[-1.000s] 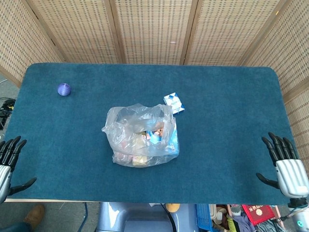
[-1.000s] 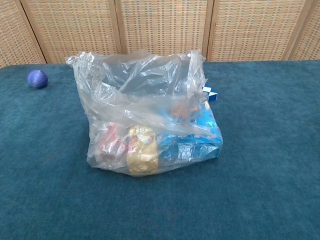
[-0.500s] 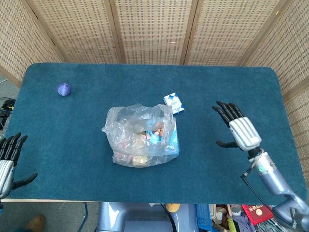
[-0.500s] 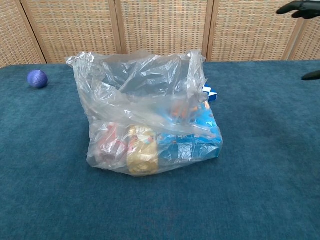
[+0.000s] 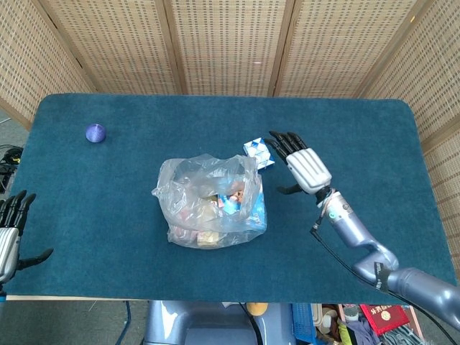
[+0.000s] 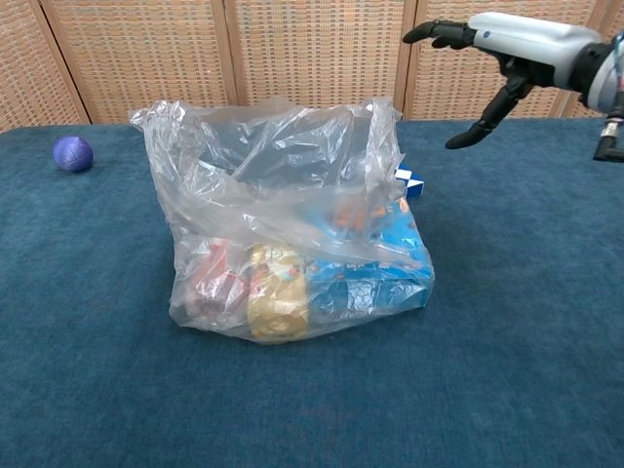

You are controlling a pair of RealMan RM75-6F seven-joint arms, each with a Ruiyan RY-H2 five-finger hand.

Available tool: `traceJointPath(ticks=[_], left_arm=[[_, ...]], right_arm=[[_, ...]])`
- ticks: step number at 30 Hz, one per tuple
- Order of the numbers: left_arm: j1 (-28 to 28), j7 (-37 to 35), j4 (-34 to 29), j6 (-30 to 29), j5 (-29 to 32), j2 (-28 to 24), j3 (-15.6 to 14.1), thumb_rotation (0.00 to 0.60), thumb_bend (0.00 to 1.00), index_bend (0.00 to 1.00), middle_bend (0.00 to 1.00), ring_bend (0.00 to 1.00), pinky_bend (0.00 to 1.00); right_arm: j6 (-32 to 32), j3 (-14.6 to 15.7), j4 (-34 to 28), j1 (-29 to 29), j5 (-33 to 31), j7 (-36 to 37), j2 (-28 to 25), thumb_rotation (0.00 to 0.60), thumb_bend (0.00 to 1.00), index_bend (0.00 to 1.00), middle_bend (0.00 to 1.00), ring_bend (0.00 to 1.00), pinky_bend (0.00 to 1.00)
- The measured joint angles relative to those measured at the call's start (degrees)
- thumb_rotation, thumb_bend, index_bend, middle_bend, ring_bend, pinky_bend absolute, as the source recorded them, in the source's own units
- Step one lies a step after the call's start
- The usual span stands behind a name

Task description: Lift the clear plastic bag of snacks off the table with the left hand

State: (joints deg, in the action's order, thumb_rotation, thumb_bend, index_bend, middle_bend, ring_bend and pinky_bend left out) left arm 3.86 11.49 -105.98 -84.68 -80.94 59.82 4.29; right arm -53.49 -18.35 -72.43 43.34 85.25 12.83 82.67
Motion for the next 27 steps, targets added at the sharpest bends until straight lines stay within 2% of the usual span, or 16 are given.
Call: traceJointPath(ticks=[9, 18, 24, 27], left_arm=[[0.7, 0.1, 0.5, 1.0, 1.7, 0.3, 0.4, 0.600, 0.13, 0.00, 0.00, 0.00, 0.00], [1.2, 0.1, 1.0, 2.0, 3.4, 0.5, 0.8, 0.600, 0.13, 0.00, 0.00, 0.00, 0.00], [1.8, 0.0, 1.4, 2.8, 4.8, 0.7, 1.1, 0.600, 0.13, 0.00, 0.00, 0.00, 0.00], [2.0, 0.1, 1.6, 3.0, 5.0, 0.7, 1.1, 0.600, 0.14, 0.00, 0.00, 0.00, 0.00]], right_arm=[[-0.6, -0.5, 7.7, 4.5, -1.5, 3.8, 8.9, 0.600, 0.00, 0.00, 0.00, 0.00, 0.00], [-3.1, -1.3, 10.8, 7.8, -2.2, 6.7, 16.0, 0.600, 0.00, 0.00, 0.00, 0.00, 0.00], [-7.9, -3.8, 13.1, 10.1, -3.0, 8.4, 20.8, 0.600, 0.00, 0.00, 0.00, 0.00, 0.00], [-9.6, -5.5, 14.3, 11.3, -3.9, 9.7, 22.4, 0.600, 0.00, 0.04, 0.00, 0.00, 0.00]])
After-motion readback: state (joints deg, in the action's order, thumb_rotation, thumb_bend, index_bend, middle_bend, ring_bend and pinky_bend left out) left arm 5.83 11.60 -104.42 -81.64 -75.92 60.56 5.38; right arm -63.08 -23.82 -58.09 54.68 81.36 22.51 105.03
